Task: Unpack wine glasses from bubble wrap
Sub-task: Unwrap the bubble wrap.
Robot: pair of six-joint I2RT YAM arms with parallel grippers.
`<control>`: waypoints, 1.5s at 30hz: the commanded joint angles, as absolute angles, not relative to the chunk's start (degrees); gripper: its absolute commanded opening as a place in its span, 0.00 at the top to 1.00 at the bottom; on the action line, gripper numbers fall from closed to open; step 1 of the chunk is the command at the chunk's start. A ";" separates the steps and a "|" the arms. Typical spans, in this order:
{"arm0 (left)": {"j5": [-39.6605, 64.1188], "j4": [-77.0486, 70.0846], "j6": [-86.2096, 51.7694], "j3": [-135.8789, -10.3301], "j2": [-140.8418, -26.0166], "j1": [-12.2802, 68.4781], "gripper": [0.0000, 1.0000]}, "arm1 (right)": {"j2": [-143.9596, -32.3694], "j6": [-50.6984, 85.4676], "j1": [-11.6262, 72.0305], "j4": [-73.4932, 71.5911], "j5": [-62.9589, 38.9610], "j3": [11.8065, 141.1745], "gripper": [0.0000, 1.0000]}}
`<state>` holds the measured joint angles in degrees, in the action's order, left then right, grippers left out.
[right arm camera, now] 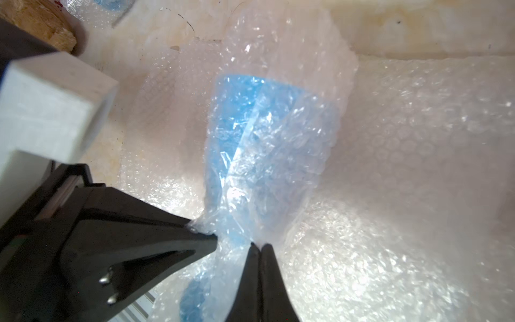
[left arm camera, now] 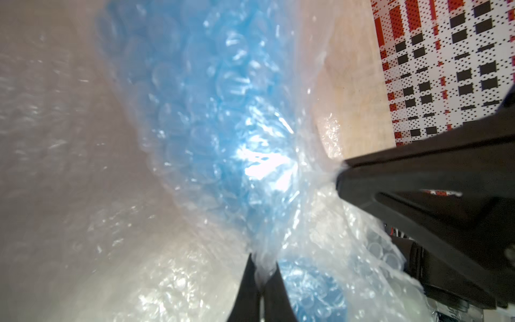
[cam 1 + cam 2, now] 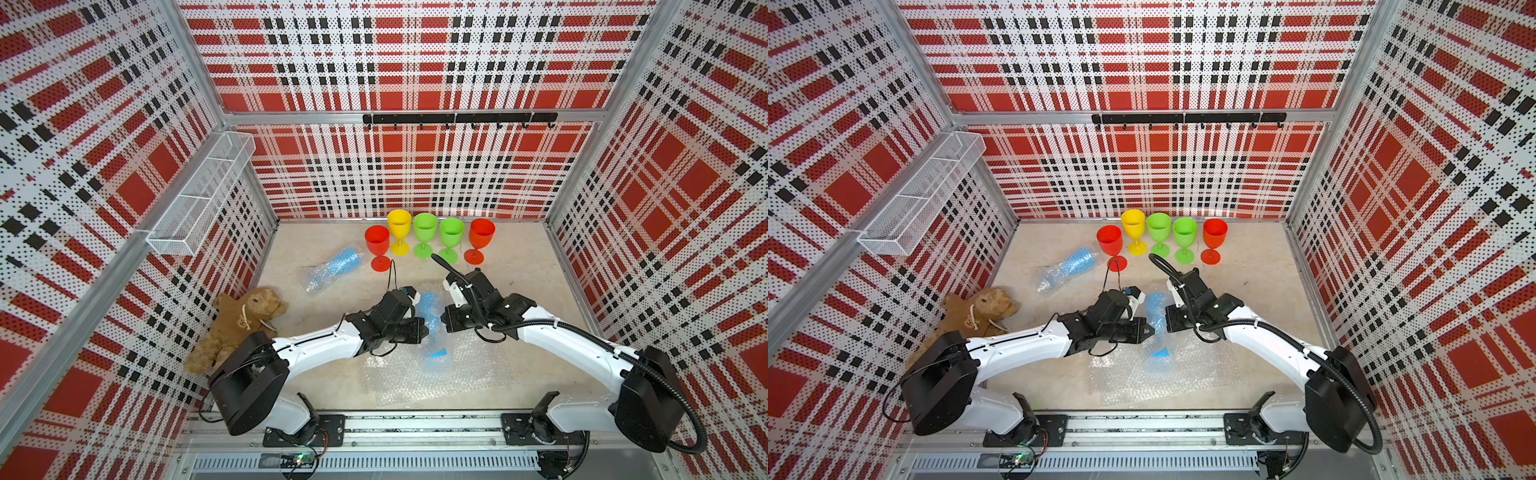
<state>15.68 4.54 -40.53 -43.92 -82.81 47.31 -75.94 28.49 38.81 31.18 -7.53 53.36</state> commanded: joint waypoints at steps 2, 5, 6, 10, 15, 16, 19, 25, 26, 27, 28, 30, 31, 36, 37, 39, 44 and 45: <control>15.91 4.75 -41.16 -41.39 -79.84 45.59 1.00 | -75.13 25.94 36.54 34.11 -0.88 53.16 1.00; 16.22 4.33 -41.30 -39.64 -78.70 44.70 1.00 | -75.62 25.39 35.87 33.62 0.25 52.15 1.00; 16.17 4.39 -41.35 -39.15 -78.37 44.33 1.00 | -75.75 25.31 35.62 33.34 0.54 51.86 1.00; 16.38 4.18 -41.47 -37.28 -77.31 42.86 1.00 | -76.70 25.15 34.83 32.19 1.38 50.43 1.00; 17.40 3.09 -41.81 -35.36 -76.72 41.37 1.00 | -77.86 25.06 34.37 30.97 3.25 49.03 1.00; 17.48 2.95 -41.84 -35.04 -76.78 41.10 1.00 | -77.96 24.92 34.20 30.58 3.19 48.60 1.00; 17.69 2.47 -41.92 -34.22 -76.58 40.48 1.00 | -78.81 24.48 32.87 29.30 3.21 47.33 1.00; 17.44 2.18 -42.45 -33.44 -76.55 40.00 1.00 | -79.52 25.22 31.55 28.26 3.44 46.18 1.00; 17.45 1.97 -42.60 -33.32 -76.64 40.01 1.00 | -79.69 25.39 31.61 28.01 2.98 46.05 1.00; 17.56 1.88 -42.67 -33.31 -76.64 40.01 1.00 | -79.81 25.47 31.55 27.58 2.47 45.79 1.00; 17.65 1.77 -42.72 -33.30 -76.68 40.01 1.00 | -79.89 25.51 31.55 27.27 1.54 45.70 1.00; 18.05 1.83 -42.76 -33.53 -76.69 40.08 1.00 | -78.97 25.54 31.60 26.08 -1.18 45.51 1.00; 18.33 1.85 -42.72 -33.70 -76.60 40.08 1.00 | -78.25 25.59 31.58 25.64 -2.29 45.52 1.00; 17.13 5.01 -42.37 -35.49 -73.87 40.17 0.87 | -75.59 25.04 31.55 28.14 -4.21 48.43 1.00; 16.62 5.71 -42.26 -35.74 -72.85 40.25 0.74 | -75.57 24.67 31.62 29.29 -4.23 49.35 1.00; 15.61 7.15 -42.26 -36.10 -70.98 40.17 0.53 | -75.34 24.28 31.55 31.15 -3.64 50.36 1.00; 13.88 11.52 -42.09 -37.00 -67.08 39.13 0.31 | -74.93 24.03 31.57 33.82 -2.22 51.68 1.00; 13.45 12.40 -41.99 -37.09 -66.34 38.78 0.30 | -74.90 24.18 31.56 33.88 -1.91 51.68 1.00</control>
